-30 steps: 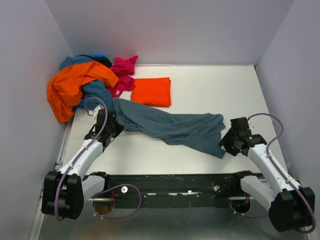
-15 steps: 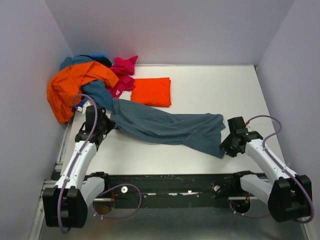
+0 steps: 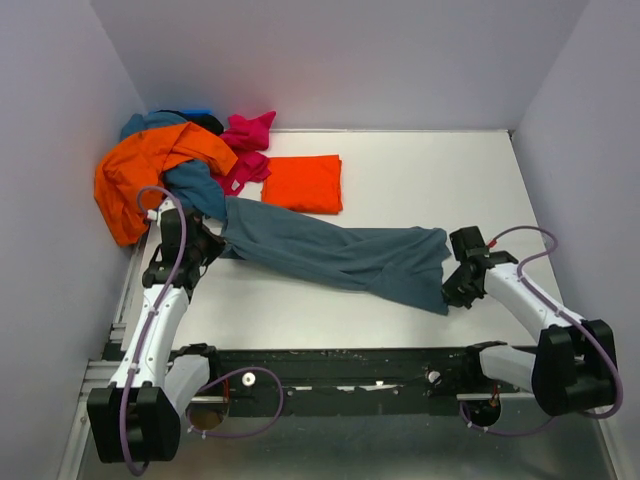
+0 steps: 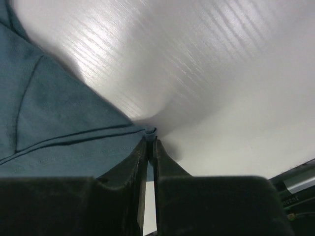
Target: Fold and stack the t-shirts
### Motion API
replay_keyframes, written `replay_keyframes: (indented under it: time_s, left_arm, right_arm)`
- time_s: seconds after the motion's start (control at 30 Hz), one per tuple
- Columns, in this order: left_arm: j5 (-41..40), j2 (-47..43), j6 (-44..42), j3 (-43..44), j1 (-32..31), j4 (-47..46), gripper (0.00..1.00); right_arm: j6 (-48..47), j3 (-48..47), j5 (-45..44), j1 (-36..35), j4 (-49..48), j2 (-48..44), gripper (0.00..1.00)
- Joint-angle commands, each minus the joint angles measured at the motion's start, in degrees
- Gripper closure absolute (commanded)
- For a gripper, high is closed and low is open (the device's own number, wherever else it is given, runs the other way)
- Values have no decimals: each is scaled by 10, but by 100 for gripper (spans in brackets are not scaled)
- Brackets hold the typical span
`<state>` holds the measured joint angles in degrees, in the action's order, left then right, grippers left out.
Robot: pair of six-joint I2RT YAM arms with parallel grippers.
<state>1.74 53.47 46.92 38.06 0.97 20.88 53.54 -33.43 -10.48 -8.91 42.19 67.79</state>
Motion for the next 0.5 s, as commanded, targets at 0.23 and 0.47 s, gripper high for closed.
replay_keyframes:
  time_s: [0.23, 0.47]
  left_arm:
    - [4, -11, -18, 42, 5, 26, 100]
    - [13, -7, -13, 54, 5, 22, 100]
  right_arm:
    - [-68, -92, -54, 2, 48, -89, 99]
    - [-177, -102, 5, 2, -16, -126, 99]
